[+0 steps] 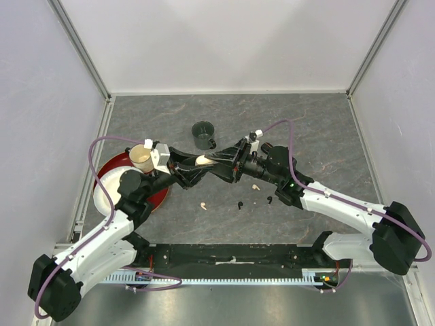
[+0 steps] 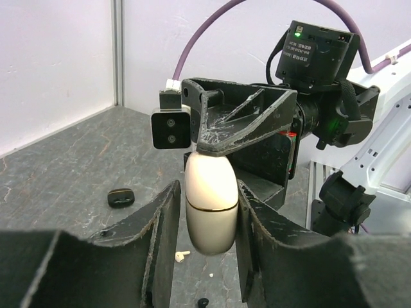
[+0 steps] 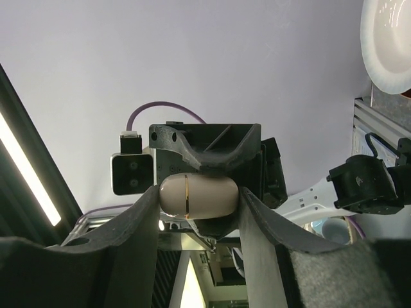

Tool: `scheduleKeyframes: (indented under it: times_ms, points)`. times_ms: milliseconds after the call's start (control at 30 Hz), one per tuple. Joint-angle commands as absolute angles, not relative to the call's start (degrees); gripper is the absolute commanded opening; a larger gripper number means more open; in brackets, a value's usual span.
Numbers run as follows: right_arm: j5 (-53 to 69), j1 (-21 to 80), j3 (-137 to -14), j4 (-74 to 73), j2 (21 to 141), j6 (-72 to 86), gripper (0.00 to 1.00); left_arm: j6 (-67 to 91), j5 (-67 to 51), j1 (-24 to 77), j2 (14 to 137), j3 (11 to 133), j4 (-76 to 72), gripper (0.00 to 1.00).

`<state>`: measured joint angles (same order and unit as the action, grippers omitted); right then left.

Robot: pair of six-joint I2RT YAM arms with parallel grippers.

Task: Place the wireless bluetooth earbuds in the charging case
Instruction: Open the charging case.

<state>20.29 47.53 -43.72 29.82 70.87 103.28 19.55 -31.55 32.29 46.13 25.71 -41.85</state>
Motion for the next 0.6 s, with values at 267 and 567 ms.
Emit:
scheduleKeyframes:
  times_ms: [267,567]
  points:
    - [19.2,48.1,-42.5,36.8,70.0,105.0,0.14,20.7,-28.3,32.4,44.1,23.6,-44.1,0.45]
    - [19.2,48.3,-42.4,35.3,69.8,104.8,0.14,20.9,-28.0,32.4,44.8,24.2,-45.0,0.36]
